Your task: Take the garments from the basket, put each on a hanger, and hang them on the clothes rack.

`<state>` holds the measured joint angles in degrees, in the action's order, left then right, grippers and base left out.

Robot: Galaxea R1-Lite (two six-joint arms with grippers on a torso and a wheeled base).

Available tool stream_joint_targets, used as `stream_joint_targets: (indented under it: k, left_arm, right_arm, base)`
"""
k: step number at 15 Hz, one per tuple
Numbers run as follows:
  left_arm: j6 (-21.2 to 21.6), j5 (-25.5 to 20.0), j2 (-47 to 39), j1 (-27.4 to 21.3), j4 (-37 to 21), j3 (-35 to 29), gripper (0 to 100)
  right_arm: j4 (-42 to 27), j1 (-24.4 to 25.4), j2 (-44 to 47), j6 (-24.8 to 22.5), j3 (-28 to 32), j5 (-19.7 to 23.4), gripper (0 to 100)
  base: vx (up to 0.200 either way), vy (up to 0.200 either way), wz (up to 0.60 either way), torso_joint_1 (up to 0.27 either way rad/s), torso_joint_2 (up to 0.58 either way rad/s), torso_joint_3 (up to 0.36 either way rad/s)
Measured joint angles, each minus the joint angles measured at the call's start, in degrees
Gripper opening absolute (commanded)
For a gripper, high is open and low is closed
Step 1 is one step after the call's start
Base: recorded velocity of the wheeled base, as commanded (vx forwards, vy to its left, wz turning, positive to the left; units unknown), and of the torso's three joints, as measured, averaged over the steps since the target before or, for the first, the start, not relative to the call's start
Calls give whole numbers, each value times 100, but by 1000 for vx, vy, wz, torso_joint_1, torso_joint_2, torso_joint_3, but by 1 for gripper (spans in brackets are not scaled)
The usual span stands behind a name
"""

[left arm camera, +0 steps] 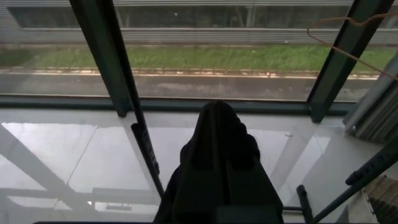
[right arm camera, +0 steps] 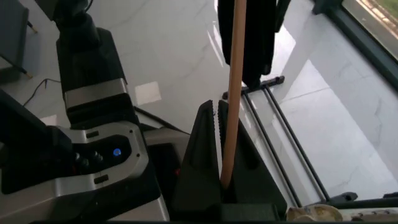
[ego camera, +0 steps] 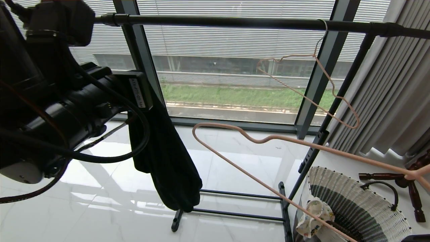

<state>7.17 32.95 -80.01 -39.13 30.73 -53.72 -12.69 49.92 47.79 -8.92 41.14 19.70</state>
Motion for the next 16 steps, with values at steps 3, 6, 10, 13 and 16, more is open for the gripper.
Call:
stream_joint_targets:
  k: [3, 6, 10, 13, 16]
  left_arm:
    - [-30, 57, -411, -485, -2, -179, 0]
    - [-17, 82, -638, -592, 2, -443, 0]
    - [0, 117, -703, -808, -9, -485, 0]
    - [71, 128, -714, -889, -17, -471, 0]
    - [121, 343, -723, -898, -17, -466, 0]
  right_arm:
    - [222, 132, 336, -65, -18, 4, 0]
    - [224, 151, 477, -60, -93, -5, 0]
    - [594, 148, 635, -29, -115, -172, 0]
    - [739, 129, 750, -21, -116, -369, 0]
    - [777, 112, 783, -21, -116, -380, 0]
  base:
    - [0, 0, 0, 0, 0, 0]
    - [0, 0, 0, 0, 0, 0]
    - [0, 0, 0, 0, 0, 0]
    - [0, 0, 0, 0, 0, 0]
    - [0, 0, 0, 0, 0, 0]
